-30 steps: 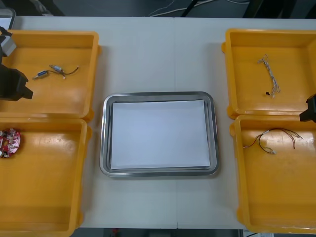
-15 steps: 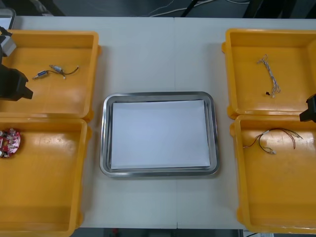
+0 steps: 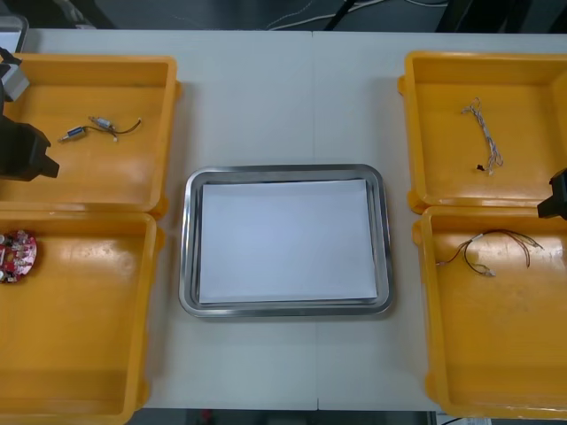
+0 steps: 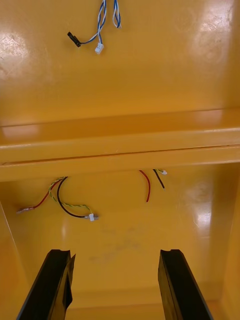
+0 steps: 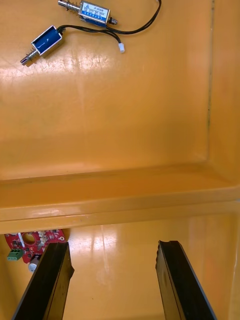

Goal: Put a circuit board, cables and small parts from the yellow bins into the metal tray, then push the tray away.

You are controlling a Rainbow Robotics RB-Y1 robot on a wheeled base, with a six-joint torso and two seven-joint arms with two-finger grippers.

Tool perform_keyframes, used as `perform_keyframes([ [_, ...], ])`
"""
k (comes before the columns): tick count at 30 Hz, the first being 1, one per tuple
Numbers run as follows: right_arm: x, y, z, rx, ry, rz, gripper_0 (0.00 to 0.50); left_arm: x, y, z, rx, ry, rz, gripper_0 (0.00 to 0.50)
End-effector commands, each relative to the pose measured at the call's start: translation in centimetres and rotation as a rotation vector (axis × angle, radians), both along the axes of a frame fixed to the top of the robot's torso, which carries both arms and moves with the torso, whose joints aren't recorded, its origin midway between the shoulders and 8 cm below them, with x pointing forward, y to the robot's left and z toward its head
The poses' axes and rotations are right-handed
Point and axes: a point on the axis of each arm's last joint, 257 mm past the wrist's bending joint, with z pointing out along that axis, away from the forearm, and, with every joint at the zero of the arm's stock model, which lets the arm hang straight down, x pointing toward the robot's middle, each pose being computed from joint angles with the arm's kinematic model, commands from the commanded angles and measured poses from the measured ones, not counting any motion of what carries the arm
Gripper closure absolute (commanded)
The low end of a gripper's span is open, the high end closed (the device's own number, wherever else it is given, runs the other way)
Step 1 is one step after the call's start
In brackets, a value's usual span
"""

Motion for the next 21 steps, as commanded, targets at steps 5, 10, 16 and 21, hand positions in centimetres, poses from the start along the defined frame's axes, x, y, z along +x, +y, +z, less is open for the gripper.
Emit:
perform_keyframes([
  [5,1.0,1.4,1.5,-0.018,-0.049,0.08,0.0,-0.5,2.2,1.4,0.064,-0.016,-0.02,0.0],
  [10,1.0,1.4,1.5,-0.018,-0.049,0.08,0.0,-0.5,2.2,1.4,0.064,-0.016,-0.02,0.0],
  [16,1.3,2.1,1.2,0.0,-0.059,0.086,0.0,-1.1,1.3,-0.9,0.028,0.031,-0.033,0.0],
  [21,2.2,2.3,0.9,-0.026,-0.084,0.11,0.0,-1.2,1.8,-0.8,0.035,0.04,-0.032,0.0],
])
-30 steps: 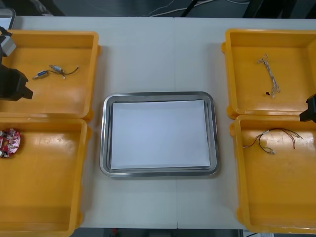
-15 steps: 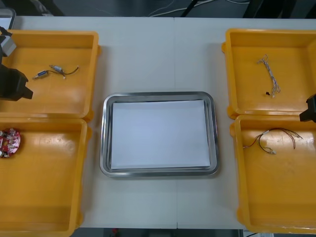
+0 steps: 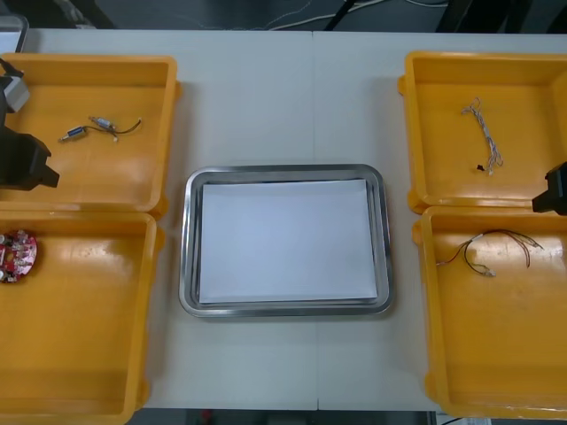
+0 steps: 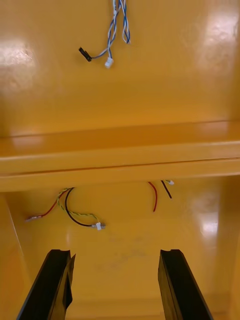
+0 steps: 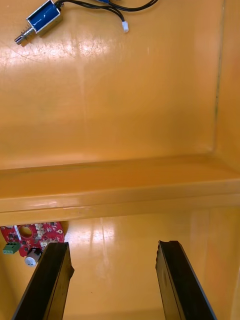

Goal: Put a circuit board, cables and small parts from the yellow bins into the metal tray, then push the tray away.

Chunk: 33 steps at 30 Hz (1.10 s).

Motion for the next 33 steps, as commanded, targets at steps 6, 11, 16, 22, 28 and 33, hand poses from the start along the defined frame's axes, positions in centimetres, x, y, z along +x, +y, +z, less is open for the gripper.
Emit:
perform_keyframes([
  [6,2.0,2.4,-1.1,-0.109,-0.05,0.145,0.0,-1.8,3.7,0.2,0.042,0.025,-0.012,0.0],
  [11,2.0,3.1,-3.2,-0.137,-0.045,0.191,0.0,-3.5,5.7,-0.6,0.05,0.048,0.008,0.0],
  [16,1.4,3.4,-4.7,-0.153,-0.027,0.25,0.0,-5.9,8.2,-1.8,0.08,0.083,0.04,0.0],
  [22,0.8,2.6,-6.0,-0.214,-0.01,0.349,0.0,-7.8,10.6,-3.0,0.097,0.1,0.092,0.0],
  [28,0.5,2.2,-7.0,-0.252,-0.013,0.418,0.0,-8.3,11.9,-4.3,0.106,0.061,0.115,0.0],
  [33,0.1,1.9,-8.4,-0.274,-0.024,0.477,0.0,-8.2,12.9,-5.2,0.123,0.029,0.133,0.0],
])
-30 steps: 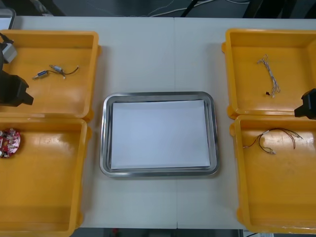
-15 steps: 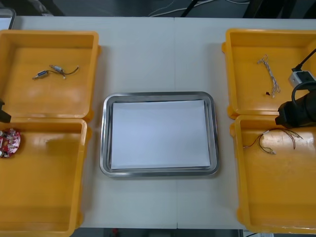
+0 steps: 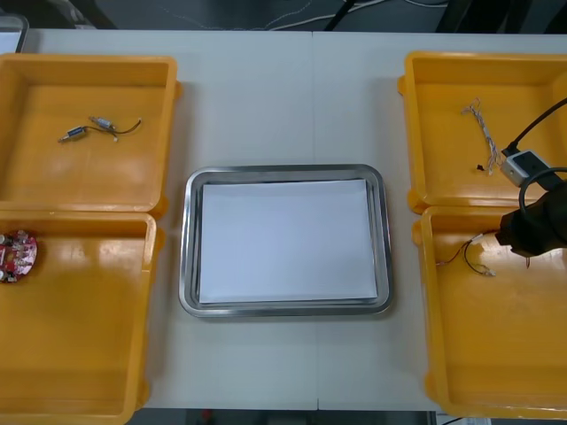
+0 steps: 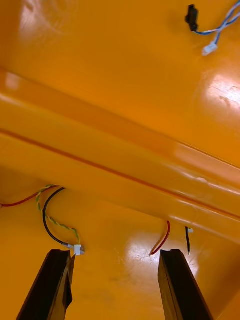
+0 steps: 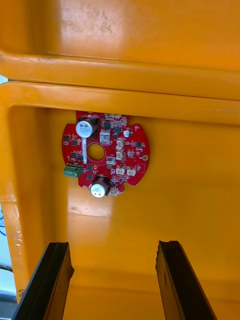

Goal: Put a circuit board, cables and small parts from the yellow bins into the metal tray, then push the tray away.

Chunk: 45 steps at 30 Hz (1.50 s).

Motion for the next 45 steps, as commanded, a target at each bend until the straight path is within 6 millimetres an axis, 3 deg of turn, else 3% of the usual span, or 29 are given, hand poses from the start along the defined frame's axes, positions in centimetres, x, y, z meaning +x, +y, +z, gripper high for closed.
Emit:
perform_keyframes([
  [1,-0.9,0.3,-1.7,-0.024,-0.008,0.074,0.0,-0.2,2.9,1.1,0.121,-0.044,-0.048,0.0],
  [17,-2.2,-0.1,-4.6,-0.091,-0.015,0.255,0.0,1.9,2.7,-1.3,0.144,-0.146,-0.047,0.0],
  [24,-2.9,0.4,-5.6,-0.111,-0.013,0.351,0.0,1.7,1.4,-2.9,0.097,-0.146,-0.037,0.0],
  [30,-3.3,1.1,-6.2,-0.111,-0.006,0.398,0.0,1.1,1.8,-4.3,0.09,-0.152,-0.009,0.0],
  [37,-3.3,2.6,-7.2,-0.103,-0.011,0.428,0.0,0.8,1.4,-5.2,0.077,-0.152,0.001,0.0],
  [45,-3.5,2.8,-7.8,-0.121,-0.007,0.439,0.0,0.6,1.0,-5.8,0.048,-0.15,0.014,0.0],
])
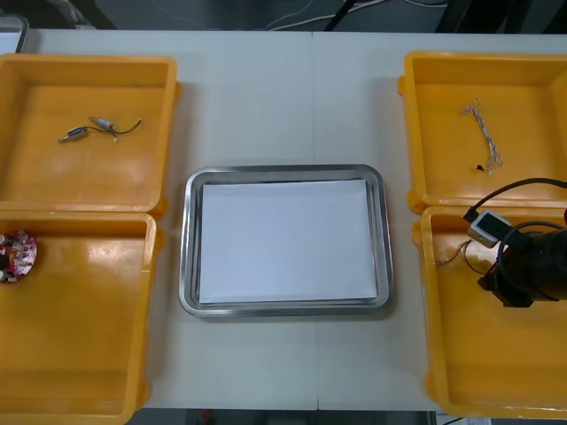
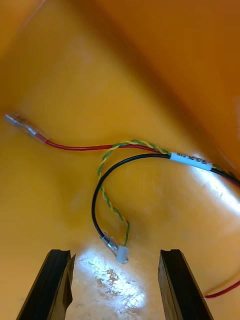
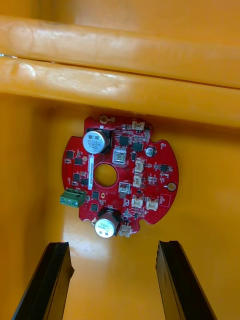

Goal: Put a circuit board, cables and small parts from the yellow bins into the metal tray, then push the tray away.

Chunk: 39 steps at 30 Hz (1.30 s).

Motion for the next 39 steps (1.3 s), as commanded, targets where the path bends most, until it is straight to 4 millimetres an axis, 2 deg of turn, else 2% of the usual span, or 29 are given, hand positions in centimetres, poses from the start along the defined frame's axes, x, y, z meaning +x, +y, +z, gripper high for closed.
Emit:
perform_keyframes([
  [1,-0.6,1.2,-0.8,-0.014,-0.002,0.041,0.0,-0.7,-0.2,-0.4,0.022,0.006,-0.041,0.0],
  [18,-0.8,1.1,-2.1,-0.024,0.015,0.024,0.0,-1.1,0.5,-0.6,-0.098,0.017,-0.063,0.0],
  [30,-1.0,0.9,-2.7,-0.02,0.032,0.015,0.0,0.5,1.9,-0.2,-0.094,0.003,-0.024,0.0],
  [39,-1.0,0.8,-3.0,-0.013,0.042,0.007,0.0,1.2,2.2,-0.5,-0.066,-0.006,-0.008,0.0],
])
